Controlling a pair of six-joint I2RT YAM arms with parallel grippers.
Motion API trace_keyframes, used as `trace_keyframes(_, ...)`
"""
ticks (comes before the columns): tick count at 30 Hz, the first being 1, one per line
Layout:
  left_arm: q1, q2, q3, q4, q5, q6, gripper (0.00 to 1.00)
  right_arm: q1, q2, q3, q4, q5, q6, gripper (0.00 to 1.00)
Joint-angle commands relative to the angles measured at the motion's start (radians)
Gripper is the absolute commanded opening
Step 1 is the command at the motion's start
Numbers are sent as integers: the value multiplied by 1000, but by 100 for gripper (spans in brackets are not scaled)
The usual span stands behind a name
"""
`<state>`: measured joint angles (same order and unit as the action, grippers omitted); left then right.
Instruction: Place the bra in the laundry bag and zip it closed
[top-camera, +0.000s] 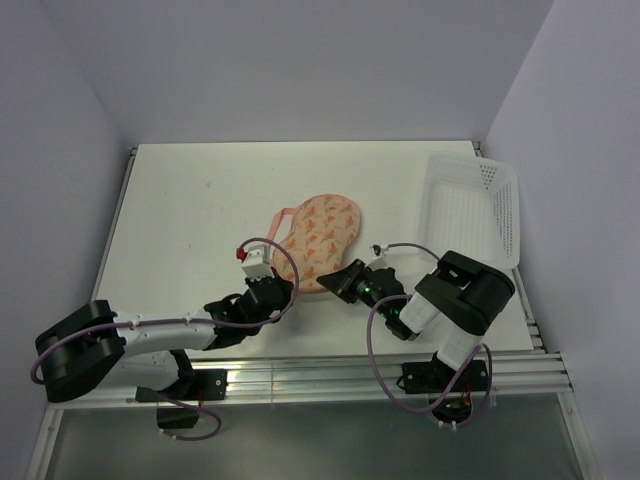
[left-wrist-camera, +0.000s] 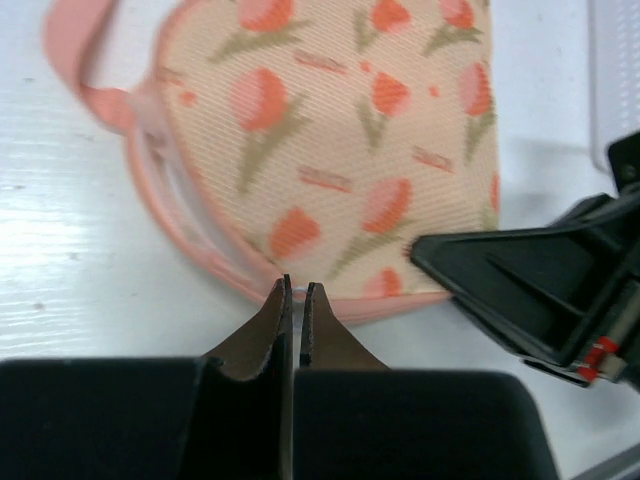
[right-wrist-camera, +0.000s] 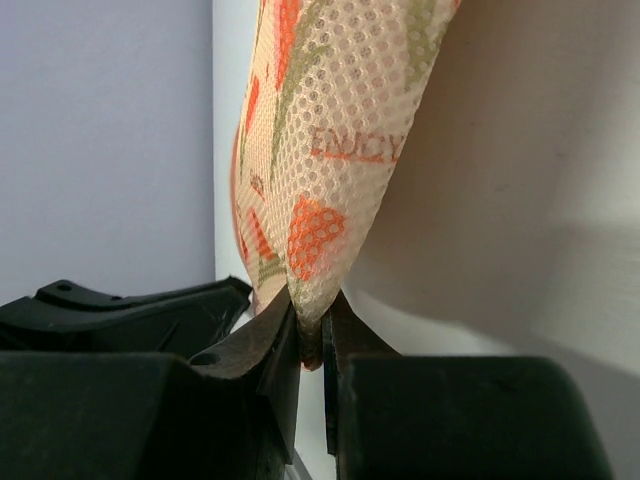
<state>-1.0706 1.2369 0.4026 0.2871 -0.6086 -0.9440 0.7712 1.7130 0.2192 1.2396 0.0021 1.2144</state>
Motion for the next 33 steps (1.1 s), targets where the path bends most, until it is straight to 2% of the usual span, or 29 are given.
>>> trace_keyframes(1, 1, -33, -30, -112, -117, 11, 0, -55, -42, -53, 61, 18, -15, 1)
trace_keyframes(4, 18, -33, -45, -144, -166, -19, 0, -59, -65, -69, 60, 4, -30, 1)
trace_keyframes(8, 96, -43, -45, -200, -229, -64, 0, -72, -102, -76, 18, 3, -53, 0)
trace_keyframes(10, 107, -79, -59, -178, -232, -41, 0, -90, -116, -48, -69, -37, -85, 0)
trace_keyframes(11, 107, -123, -64, -174, -224, -35, 0, -119, -130, -28, -109, -54, -99, 5)
trace_keyframes(13, 101, -171, -85, -117, -189, -1, 0, -127, -147, 35, -236, -63, -151, 20)
trace_keyframes(14, 72, -207, -97, -89, -142, -4, 0, -122, -173, 61, -293, -50, -165, 48)
trace_keyframes(15, 52, -215, -119, -59, -120, -12, 0, -90, -184, 89, -363, -31, -176, 66)
trace_keyframes(17, -35, -203, -107, -26, -141, -45, 0, -49, -211, 101, -410, -5, -193, 94)
trace_keyframes(18, -61, -194, -97, -25, -155, -67, 0, -12, -217, 103, -425, -5, -193, 99)
trace_keyframes(20, -129, -150, -67, 16, -178, -107, 0, 19, -225, 88, -421, -5, -173, 100)
trace_keyframes(23, -170, -73, -13, 70, -195, -124, 0, 82, -221, 37, -372, 18, -121, 100)
trace_keyframes(28, -180, -14, 31, 119, -214, -114, 0, 123, -208, -43, -238, 22, -12, 100)
trace_keyframes(31, -180, -5, 45, 98, -244, -121, 0, 123, -291, -89, -259, 91, -39, 100)
trace_keyframes(33, -178, -14, 38, 100, -256, -125, 0, 99, -349, -81, -377, 117, -85, 100)
